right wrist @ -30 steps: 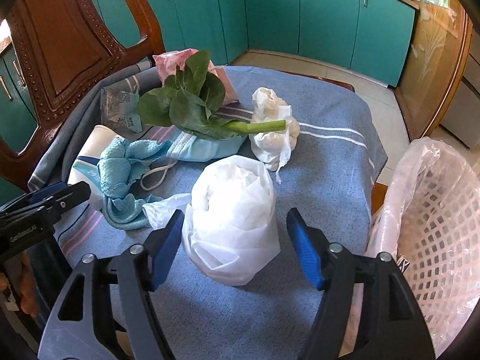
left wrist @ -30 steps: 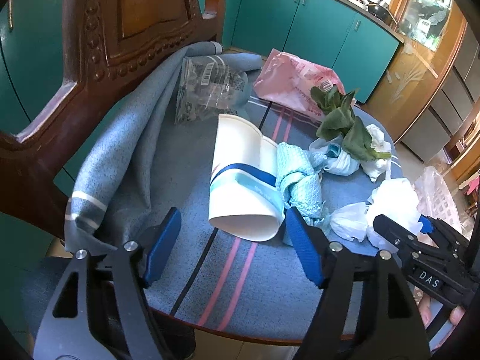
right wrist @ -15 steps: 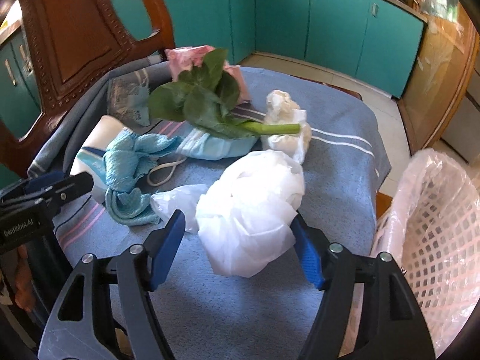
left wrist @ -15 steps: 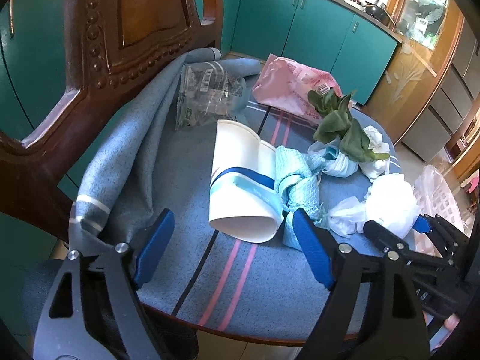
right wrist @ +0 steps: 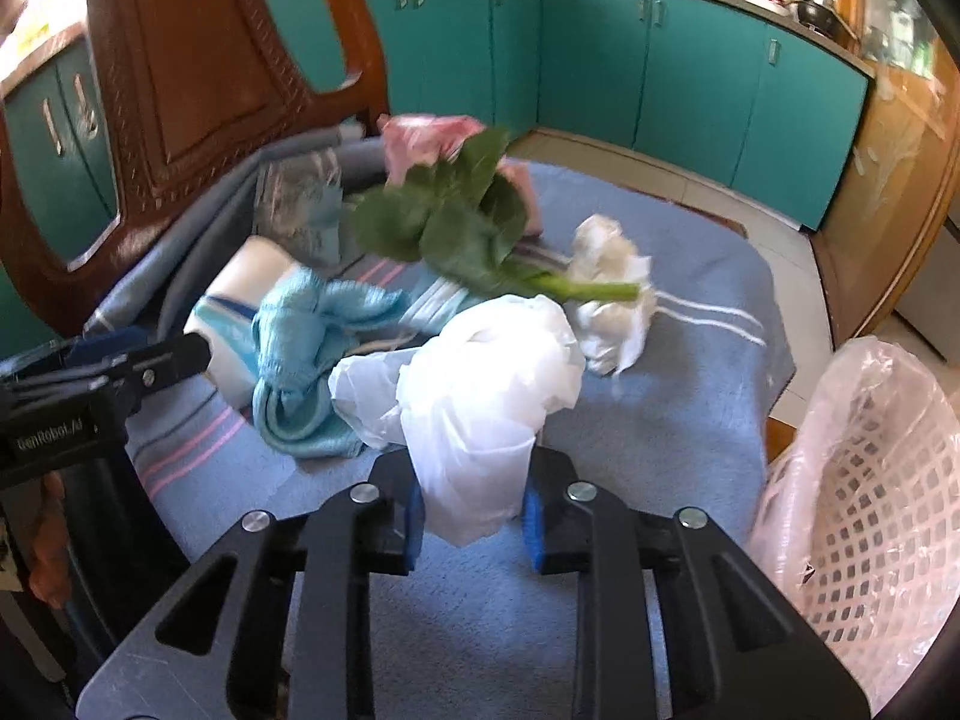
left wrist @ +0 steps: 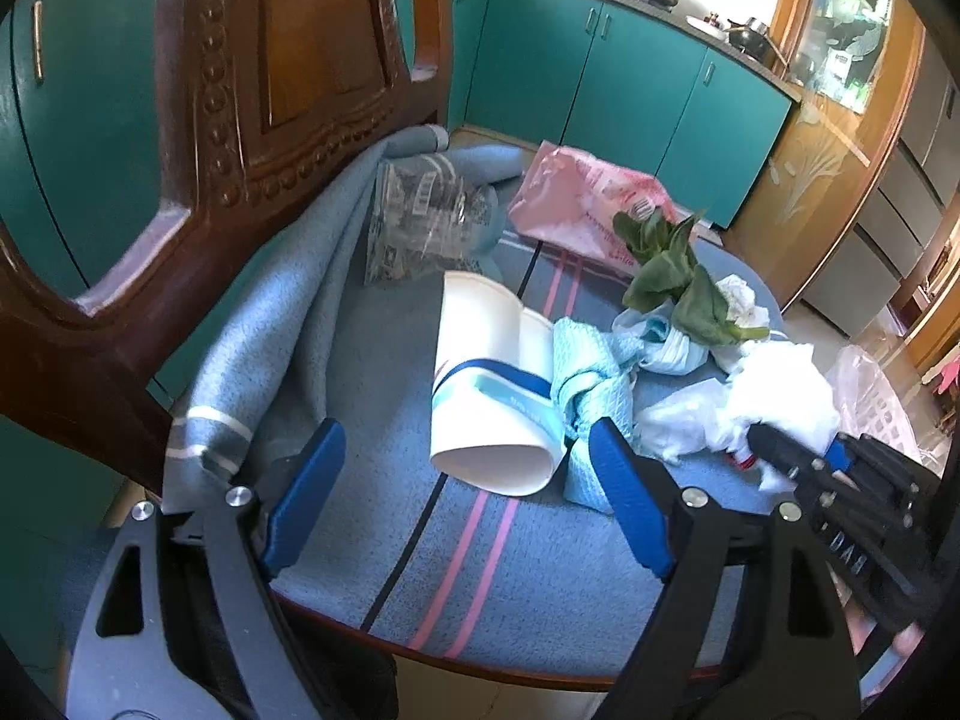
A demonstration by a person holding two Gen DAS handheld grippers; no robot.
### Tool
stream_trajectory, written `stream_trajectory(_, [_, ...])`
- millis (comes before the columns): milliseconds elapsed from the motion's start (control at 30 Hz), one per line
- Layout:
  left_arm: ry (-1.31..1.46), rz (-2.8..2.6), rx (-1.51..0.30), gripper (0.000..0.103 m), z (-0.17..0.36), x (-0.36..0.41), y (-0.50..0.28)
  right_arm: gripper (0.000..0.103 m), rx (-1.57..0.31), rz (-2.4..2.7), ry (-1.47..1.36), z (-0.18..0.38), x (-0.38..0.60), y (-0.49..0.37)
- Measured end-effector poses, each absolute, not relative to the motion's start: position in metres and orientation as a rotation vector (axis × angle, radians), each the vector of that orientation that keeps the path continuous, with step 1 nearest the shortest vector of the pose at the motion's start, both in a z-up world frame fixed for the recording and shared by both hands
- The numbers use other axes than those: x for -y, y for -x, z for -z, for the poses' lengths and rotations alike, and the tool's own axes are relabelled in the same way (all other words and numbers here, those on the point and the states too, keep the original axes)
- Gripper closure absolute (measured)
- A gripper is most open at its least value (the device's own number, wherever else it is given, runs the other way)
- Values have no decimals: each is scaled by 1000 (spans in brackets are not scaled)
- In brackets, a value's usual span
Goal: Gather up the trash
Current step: 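Lift the white bag with the right gripper while the left gripper lifts the blue cloth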
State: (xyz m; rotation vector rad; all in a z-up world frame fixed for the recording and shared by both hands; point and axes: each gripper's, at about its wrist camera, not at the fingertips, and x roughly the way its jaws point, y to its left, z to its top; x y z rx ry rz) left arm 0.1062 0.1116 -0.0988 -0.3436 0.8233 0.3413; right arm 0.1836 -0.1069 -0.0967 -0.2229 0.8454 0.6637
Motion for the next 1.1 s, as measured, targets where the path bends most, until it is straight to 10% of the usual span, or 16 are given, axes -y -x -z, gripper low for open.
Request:
stream_trajectory(367, [208,-259,-771,19,87,-80,-129,77,-821,-608,127,82,133,-195])
stream_trajectory(833, [133,-232,-921,68,120,-57,-179,77,-806,-595,116,77,144,-196])
stream_trajectory(1100, [149,-236,-865,71,107,-53,-160,77,-792,-595,118,75,141,-193])
